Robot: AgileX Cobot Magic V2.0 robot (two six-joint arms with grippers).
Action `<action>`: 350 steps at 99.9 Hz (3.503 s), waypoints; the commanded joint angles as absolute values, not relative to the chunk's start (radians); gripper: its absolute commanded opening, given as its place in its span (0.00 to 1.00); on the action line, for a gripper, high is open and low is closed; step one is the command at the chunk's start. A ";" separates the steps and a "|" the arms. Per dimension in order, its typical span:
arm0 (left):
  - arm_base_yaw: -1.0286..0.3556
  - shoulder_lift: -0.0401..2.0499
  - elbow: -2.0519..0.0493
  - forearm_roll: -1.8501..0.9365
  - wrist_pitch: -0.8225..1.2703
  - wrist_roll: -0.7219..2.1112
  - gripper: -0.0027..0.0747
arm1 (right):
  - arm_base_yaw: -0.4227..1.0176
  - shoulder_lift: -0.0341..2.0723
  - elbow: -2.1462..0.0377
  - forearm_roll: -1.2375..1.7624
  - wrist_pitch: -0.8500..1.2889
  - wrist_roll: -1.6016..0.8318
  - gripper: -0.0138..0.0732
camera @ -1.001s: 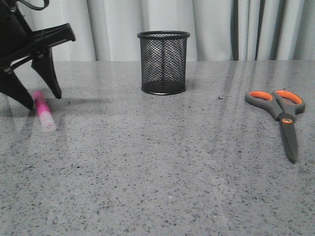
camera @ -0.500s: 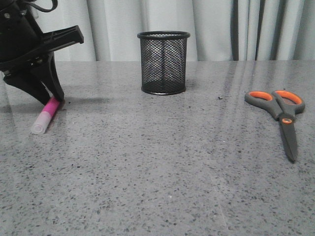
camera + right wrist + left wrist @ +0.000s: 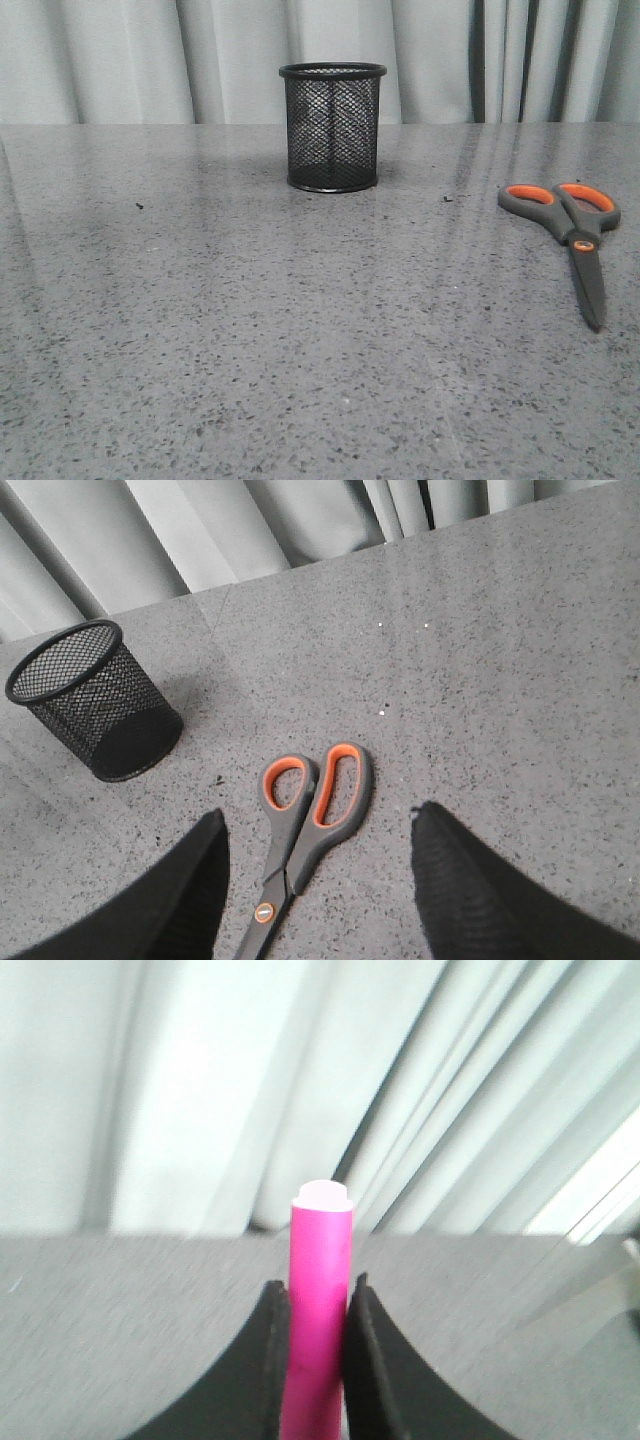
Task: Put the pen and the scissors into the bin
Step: 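Lift the pink marker and carry it above the black mesh cup, then lower the marker into the cup, open the left gripper, withdraw, then lower the right gripper onto the scissors and grasp them, then lift the scissors with the right gripper and carry them above the cup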
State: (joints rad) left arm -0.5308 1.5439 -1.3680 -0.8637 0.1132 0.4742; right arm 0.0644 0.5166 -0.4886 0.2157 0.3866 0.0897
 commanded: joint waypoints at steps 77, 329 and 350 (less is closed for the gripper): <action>-0.634 1.801 -1.500 -0.898 -0.136 0.547 0.08 | 0.066 0.554 -0.518 0.217 0.304 0.089 0.58; -0.634 0.745 -1.154 -0.819 0.514 0.539 0.46 | 0.356 1.545 -1.374 -0.008 0.805 0.310 0.08; -0.634 0.719 -1.154 -0.819 0.508 0.539 0.45 | 0.443 1.497 -1.584 -0.008 0.511 0.163 0.08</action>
